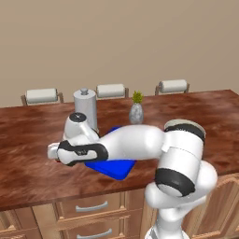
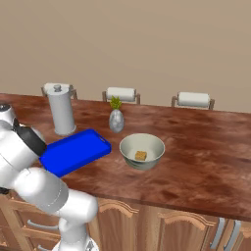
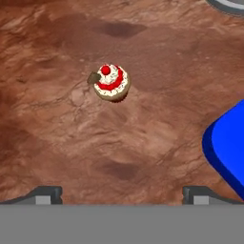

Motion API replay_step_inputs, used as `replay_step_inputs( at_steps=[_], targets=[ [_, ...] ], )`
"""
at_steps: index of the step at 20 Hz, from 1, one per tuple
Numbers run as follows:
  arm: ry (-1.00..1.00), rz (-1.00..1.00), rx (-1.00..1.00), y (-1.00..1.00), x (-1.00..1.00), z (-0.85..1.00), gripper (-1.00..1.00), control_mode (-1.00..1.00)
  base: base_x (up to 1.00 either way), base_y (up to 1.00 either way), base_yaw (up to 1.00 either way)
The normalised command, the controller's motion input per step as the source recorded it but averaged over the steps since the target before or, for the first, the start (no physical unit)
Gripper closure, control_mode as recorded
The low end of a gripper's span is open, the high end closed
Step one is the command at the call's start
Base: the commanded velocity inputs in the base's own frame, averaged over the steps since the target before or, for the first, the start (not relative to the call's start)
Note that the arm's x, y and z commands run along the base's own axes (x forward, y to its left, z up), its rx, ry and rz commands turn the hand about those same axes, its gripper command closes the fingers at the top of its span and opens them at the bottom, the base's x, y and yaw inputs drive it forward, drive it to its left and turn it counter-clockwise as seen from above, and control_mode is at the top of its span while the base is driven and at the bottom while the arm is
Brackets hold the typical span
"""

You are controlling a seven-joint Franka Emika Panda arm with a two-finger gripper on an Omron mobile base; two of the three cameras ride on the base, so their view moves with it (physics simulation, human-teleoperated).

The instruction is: Place the bowl with cake and the cupcake onto the tray.

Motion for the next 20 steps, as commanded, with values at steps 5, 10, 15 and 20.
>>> replay_step_inputs(
  at_steps=[5,10,15,20],
  targets=[
    [0.00,0.00,0.00,0.21,0.21,-0.11,-1.00,-1.00,0.00,0.00,0.00],
    [0.00,0.00,0.00,0.14,0.19,-0.08,-1.00,-1.00,0.00,0.00,0.00],
    [0.00,0.00,-0.01,0.11,0.16,-0.07,-1.00,-1.00,0.00,0.00,0.00],
    [0.00,0.00,-0.02,0.10,0.18,-0.12,-1.00,-1.00,0.00,0.00,0.00]
  ],
)
